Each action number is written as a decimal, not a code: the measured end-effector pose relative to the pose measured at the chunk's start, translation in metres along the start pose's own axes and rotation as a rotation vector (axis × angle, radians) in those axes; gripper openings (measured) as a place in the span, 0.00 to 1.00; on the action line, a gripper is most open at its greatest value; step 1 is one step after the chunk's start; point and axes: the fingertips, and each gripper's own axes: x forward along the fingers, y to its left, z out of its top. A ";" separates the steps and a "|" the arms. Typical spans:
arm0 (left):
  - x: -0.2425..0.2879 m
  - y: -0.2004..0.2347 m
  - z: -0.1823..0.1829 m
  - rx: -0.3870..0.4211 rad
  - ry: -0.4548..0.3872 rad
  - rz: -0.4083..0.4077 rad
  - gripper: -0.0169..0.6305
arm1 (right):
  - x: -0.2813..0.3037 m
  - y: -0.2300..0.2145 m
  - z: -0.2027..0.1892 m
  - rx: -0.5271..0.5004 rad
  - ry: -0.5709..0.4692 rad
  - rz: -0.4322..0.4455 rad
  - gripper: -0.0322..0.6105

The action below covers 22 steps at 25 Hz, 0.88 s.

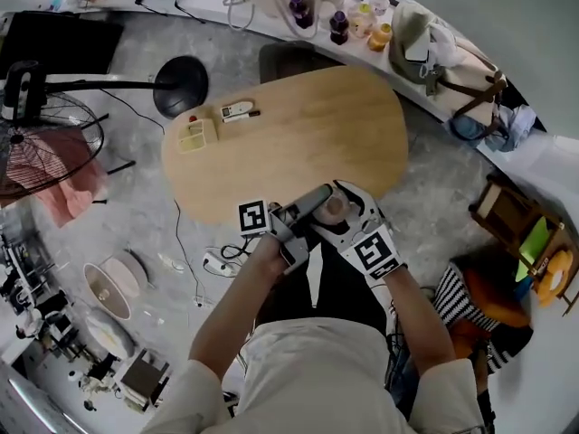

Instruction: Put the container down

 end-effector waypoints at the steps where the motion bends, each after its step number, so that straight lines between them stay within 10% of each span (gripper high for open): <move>1: -0.001 0.007 0.007 -0.007 -0.013 0.005 0.56 | 0.008 -0.003 -0.007 0.002 0.007 0.005 0.66; 22: -0.010 0.155 0.150 -0.101 -0.105 0.099 0.56 | 0.148 -0.115 -0.133 0.157 0.066 -0.143 0.66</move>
